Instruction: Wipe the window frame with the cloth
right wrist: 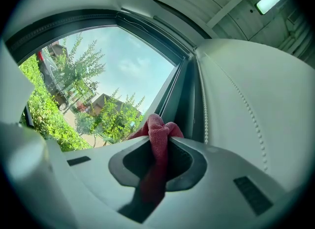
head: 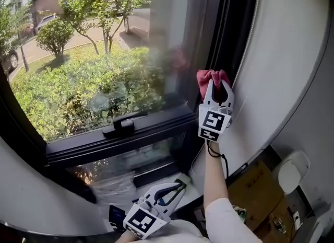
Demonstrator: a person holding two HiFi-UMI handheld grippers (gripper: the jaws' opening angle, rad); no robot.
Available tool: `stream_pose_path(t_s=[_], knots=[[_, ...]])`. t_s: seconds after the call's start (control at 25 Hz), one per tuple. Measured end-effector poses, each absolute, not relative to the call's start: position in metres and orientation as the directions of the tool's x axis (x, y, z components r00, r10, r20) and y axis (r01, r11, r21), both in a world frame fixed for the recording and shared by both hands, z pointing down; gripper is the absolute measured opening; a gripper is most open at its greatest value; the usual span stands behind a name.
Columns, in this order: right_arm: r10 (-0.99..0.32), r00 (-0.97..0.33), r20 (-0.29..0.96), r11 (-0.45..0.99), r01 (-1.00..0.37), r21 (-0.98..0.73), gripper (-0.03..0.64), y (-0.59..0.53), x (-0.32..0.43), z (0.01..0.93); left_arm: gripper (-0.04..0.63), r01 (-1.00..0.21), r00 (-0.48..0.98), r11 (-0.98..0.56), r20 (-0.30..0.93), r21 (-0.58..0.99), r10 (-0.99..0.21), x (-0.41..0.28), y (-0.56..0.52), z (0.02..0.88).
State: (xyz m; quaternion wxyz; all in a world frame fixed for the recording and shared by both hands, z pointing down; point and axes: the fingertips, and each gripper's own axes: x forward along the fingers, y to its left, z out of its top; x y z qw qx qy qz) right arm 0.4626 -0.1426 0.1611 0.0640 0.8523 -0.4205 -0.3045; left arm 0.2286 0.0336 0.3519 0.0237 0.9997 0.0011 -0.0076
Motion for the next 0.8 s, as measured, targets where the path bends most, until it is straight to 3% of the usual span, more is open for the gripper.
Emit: stream_pose_path(t_s=[0.8], knots=[[-0.760, 0.457, -0.461, -0.634, -0.678, 0.372, 0.060, -0.141, 0.463, 0.189, 0.041, 0.008, 1.000, -1.000, -0.017, 0.025, 0.008, 0.231, 0.037, 0.352]])
